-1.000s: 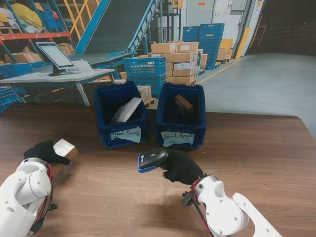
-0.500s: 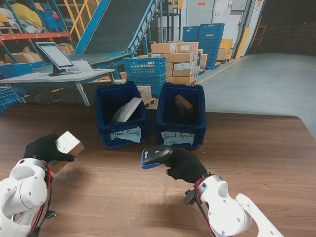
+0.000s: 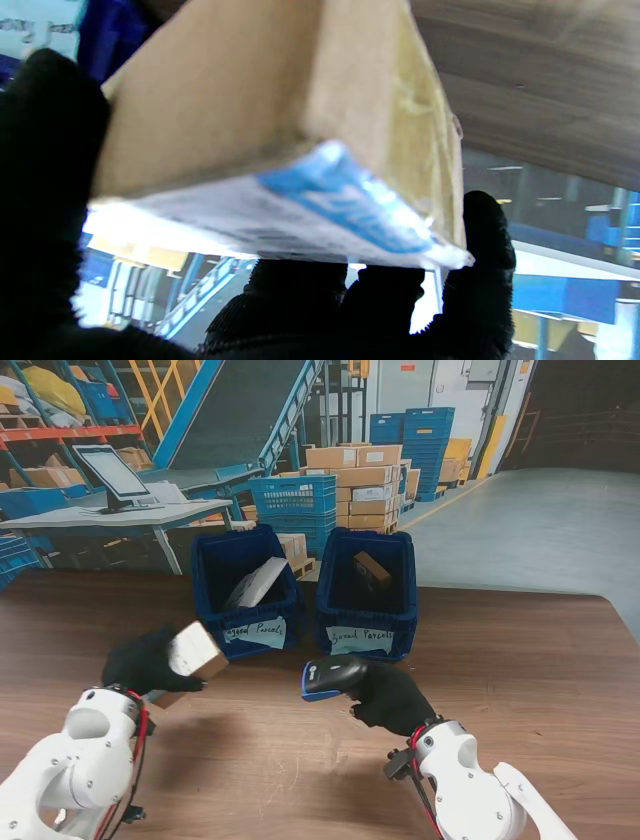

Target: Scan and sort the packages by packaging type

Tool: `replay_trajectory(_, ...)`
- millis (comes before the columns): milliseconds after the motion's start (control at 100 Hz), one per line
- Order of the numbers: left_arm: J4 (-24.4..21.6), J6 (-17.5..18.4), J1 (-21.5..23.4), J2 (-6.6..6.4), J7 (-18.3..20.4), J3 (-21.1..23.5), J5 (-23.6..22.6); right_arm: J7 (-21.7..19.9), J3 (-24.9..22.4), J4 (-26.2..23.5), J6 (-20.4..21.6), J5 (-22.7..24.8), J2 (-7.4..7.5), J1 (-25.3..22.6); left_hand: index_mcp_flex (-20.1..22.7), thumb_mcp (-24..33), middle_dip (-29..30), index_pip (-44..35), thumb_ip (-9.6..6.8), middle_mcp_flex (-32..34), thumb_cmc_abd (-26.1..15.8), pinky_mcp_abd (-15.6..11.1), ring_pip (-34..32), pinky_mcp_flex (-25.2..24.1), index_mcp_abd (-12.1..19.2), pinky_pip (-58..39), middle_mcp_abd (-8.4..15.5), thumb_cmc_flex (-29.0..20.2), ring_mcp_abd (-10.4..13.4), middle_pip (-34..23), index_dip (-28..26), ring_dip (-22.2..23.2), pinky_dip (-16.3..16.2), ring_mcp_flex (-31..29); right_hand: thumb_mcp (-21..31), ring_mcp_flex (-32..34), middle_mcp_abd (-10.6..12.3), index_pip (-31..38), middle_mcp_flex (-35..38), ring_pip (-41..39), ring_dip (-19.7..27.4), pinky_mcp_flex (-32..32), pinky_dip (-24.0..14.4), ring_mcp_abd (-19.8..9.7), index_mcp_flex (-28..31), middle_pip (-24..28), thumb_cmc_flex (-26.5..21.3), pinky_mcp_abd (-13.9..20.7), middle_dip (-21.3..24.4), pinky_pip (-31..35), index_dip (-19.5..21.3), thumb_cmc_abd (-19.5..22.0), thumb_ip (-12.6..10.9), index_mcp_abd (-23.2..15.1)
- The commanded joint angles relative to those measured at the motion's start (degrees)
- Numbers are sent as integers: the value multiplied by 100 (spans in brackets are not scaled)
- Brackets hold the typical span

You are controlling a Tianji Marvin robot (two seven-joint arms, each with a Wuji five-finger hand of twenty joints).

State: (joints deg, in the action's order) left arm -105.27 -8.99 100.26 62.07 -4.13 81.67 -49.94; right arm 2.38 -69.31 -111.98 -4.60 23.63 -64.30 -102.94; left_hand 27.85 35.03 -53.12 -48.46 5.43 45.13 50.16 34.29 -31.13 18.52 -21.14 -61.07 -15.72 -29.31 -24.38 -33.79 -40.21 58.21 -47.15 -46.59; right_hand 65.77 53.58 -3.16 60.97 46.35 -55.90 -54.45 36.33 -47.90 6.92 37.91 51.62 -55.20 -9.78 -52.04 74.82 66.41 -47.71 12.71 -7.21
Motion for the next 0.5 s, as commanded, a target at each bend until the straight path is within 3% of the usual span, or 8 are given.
replay_trajectory(0,-100,104,33,104,2,-175,17,-68,-52,-101,-36,-21,-34,-128,444,1730,-248,-1839,-424,554,-899,281,-1449,-33,1522,-38,877,-2774,635,-531,-661,525,-111,-619,488,87,-123,138,81,-41,-103,71,-108,97,371,-29,-539,2,-26,179,115,295,-68,-232)
replay_trajectory(200,61,686,-47,123,-389,-569,19,-112,-254,-271,-137,-48,-28,-338,515,1791,-268,-1836,-447,612,-822,248,-1465,-39,1575,-31,914,-2757,631,-552,-666,561,-115,-651,489,88,-129,132,79,-41,-104,70,-108,100,370,-29,-541,4,-28,179,113,296,-68,-223)
replay_trajectory(490,306,1360,-254,50,-319,-1028,-113,-110,-394,-449,-412,-67,-43,-404,437,1765,-291,-1829,-413,557,-919,174,-1444,-94,1603,-13,951,-2716,656,-534,-671,571,-115,-594,490,84,-134,132,78,-41,-104,67,-107,100,370,-31,-542,10,-29,179,113,295,-67,-223)
